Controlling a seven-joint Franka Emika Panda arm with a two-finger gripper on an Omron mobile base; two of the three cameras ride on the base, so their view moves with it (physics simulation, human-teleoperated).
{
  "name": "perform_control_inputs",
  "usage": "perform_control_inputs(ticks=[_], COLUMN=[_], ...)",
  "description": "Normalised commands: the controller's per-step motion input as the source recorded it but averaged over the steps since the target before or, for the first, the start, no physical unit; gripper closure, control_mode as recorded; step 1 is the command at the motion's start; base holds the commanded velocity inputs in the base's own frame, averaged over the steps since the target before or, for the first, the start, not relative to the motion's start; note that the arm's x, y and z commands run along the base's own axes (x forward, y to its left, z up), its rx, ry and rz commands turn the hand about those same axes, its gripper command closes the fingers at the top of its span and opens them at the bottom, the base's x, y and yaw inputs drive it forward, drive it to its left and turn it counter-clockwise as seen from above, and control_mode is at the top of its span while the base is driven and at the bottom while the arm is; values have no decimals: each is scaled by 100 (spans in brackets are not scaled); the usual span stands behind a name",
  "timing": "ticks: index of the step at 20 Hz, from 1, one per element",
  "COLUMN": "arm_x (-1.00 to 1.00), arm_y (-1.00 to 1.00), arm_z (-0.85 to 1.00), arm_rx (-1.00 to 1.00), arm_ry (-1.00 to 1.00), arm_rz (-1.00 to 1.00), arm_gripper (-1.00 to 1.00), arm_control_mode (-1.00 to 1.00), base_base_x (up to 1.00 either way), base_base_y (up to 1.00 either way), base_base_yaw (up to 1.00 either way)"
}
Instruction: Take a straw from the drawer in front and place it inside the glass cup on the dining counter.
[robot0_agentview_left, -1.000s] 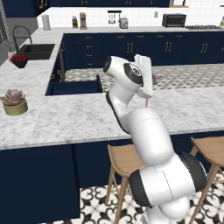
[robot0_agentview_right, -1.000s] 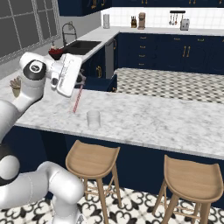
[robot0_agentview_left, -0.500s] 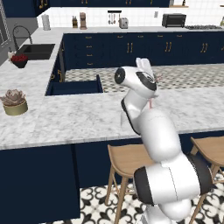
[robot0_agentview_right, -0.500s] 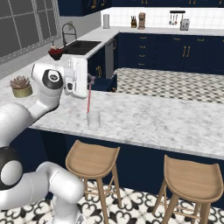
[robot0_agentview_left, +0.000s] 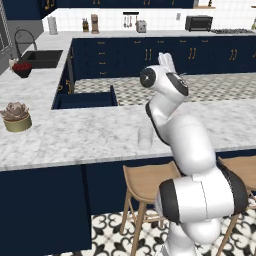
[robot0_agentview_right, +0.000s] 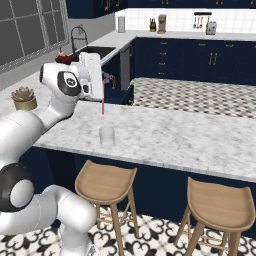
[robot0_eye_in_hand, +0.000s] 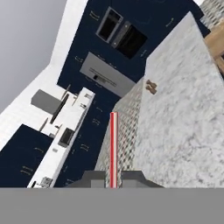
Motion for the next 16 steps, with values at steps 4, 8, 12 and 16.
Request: perform_control_inputs(ticks=[4, 8, 12, 16], arm_x=[40, 34, 15, 1], arm_y=[4, 4, 7, 19], arm_z=[-37, -47, -60, -61], arm_rx=[25, 26, 25, 21], arm_ry=[-40, -39, -37, -32], arm_rz=[11, 13, 18, 26], arm_gripper=[100, 100, 100, 100], arm_control_mode=[-100, -100, -100, -100], base_base_x=[0, 0, 0, 0], base_base_y=[0, 0, 0, 0], base_base_yaw=[0, 0, 0, 0])
